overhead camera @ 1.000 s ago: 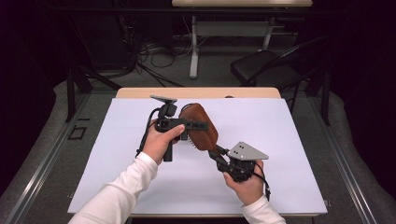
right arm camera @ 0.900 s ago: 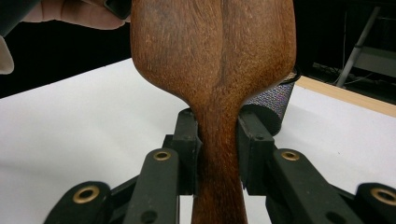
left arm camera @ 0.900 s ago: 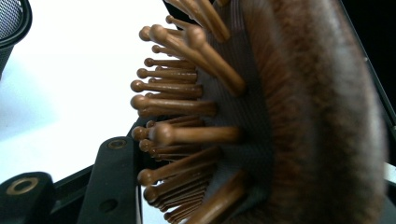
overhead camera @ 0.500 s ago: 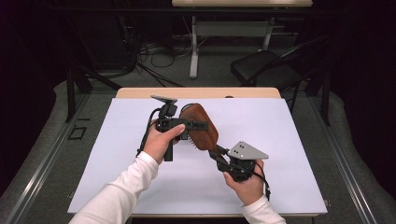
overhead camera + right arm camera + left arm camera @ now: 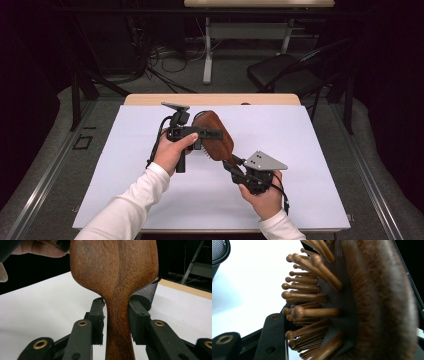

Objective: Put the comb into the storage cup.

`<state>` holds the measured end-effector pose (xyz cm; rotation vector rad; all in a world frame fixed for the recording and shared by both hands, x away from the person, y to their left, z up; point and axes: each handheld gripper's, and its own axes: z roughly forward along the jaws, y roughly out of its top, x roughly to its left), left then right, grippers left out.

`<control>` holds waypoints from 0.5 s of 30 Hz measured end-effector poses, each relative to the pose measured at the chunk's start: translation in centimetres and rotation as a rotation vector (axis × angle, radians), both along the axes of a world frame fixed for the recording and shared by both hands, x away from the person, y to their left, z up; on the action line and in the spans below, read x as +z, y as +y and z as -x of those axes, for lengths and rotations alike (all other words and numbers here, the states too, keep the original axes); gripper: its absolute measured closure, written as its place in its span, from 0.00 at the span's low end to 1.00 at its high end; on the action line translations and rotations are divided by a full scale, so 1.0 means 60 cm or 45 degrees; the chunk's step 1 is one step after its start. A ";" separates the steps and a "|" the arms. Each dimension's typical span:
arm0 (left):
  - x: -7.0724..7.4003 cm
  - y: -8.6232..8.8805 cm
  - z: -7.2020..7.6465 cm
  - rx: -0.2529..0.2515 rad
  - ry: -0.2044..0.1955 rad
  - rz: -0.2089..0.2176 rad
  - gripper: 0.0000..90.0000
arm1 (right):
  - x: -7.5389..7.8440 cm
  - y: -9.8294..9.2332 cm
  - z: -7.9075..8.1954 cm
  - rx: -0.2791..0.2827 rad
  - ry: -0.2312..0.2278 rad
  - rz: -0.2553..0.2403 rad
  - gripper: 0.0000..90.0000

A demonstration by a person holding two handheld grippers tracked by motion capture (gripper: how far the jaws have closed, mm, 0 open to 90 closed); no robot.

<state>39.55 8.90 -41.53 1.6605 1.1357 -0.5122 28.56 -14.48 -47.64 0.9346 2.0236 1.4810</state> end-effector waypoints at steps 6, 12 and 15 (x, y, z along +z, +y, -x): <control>0.000 0.003 -0.001 0.008 -0.001 0.001 0.56 | 0.001 0.001 0.001 0.004 -0.025 -0.007 0.65; 0.000 0.007 -0.002 0.025 -0.005 0.003 0.56 | 0.000 0.005 -0.002 0.015 -0.061 -0.001 0.53; 0.000 0.009 -0.003 0.028 -0.013 -0.004 0.56 | 0.000 0.008 -0.004 0.011 -0.080 0.017 0.47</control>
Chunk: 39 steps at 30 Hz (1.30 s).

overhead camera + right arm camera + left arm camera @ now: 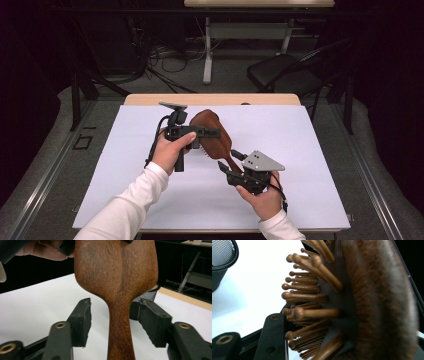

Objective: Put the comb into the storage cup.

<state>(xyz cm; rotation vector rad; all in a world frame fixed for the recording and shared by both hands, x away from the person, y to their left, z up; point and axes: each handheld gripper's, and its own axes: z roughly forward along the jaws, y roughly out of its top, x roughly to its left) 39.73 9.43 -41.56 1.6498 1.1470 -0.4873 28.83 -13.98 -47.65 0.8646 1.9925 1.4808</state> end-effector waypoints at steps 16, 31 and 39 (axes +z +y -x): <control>-0.001 0.011 -0.003 0.035 -0.028 0.007 0.56 | 0.014 0.005 -0.002 0.020 -0.070 0.067 0.38; -0.002 0.016 -0.007 0.041 -0.041 0.007 0.55 | 0.019 0.002 -0.004 -0.003 -0.043 0.072 0.30; -0.003 0.016 -0.008 0.041 -0.057 0.011 0.55 | 0.021 0.003 -0.005 0.003 -0.019 0.064 0.26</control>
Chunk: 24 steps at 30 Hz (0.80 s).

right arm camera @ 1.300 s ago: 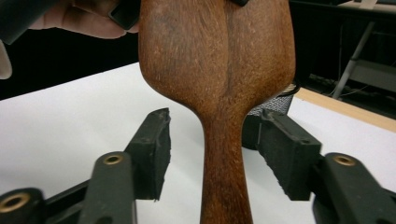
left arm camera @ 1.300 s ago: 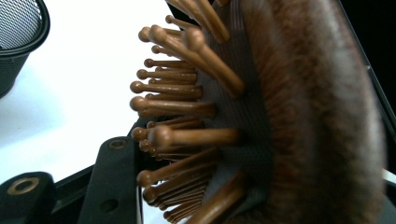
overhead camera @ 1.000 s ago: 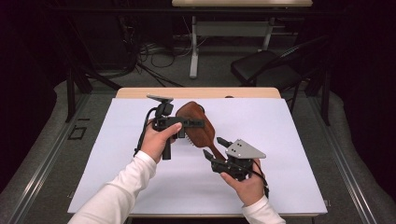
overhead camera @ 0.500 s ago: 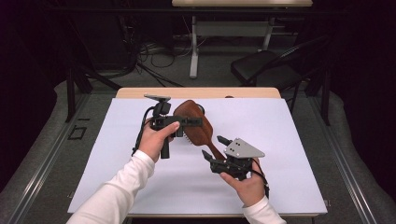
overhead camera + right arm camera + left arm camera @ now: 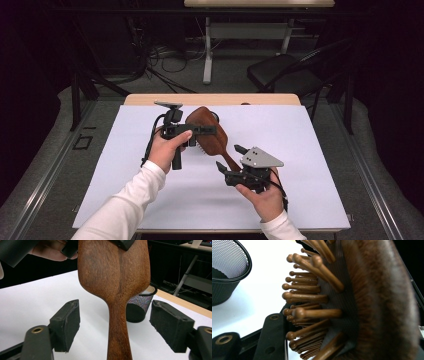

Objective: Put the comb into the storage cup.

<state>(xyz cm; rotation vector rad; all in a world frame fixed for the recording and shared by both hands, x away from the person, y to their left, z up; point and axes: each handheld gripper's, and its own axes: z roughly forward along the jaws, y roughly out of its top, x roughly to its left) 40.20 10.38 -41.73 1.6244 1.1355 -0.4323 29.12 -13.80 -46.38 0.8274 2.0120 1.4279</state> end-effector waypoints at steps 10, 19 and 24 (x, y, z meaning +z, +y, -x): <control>-0.002 -0.002 -0.001 0.009 -0.015 -0.004 0.55 | 0.005 -0.002 0.001 -0.014 -0.007 -0.007 0.22; -0.003 -0.002 -0.004 0.010 -0.017 -0.005 0.55 | 0.004 0.000 0.001 -0.014 -0.010 0.018 0.17; -0.005 -0.003 -0.007 0.011 -0.023 -0.011 0.55 | 0.002 -0.002 0.000 -0.009 -0.010 0.038 0.16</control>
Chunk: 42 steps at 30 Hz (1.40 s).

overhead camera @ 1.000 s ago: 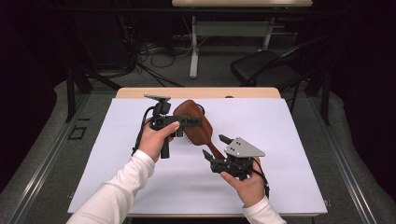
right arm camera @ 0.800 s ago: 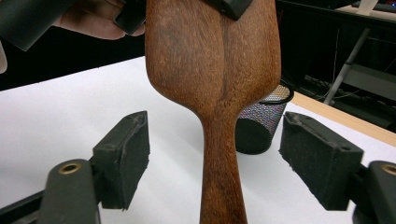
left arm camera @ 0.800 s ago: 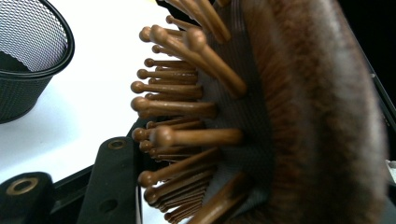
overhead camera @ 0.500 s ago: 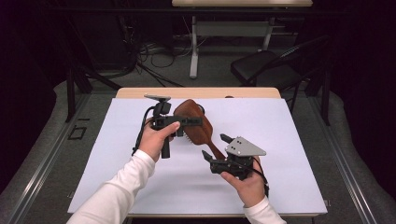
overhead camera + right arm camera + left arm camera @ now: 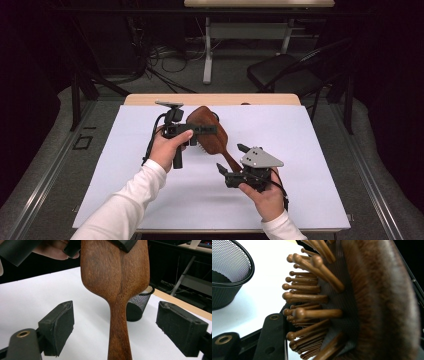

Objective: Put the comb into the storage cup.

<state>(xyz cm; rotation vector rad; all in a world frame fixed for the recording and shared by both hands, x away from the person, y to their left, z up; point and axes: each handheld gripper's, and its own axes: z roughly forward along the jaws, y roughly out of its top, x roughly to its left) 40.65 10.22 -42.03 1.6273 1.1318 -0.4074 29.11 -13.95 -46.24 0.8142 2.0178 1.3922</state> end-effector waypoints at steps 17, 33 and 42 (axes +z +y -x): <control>0.000 0.008 -0.014 0.042 -0.036 0.010 0.55 | 0.008 -0.016 -0.002 -0.005 0.000 -0.024 0.00; 0.012 0.012 -0.023 0.099 -0.096 -0.026 0.55 | 0.008 -0.033 -0.009 -0.053 0.032 -0.043 0.00; 0.027 0.017 -0.032 0.128 -0.117 -0.060 0.55 | 0.009 -0.037 -0.010 -0.054 0.040 -0.058 0.00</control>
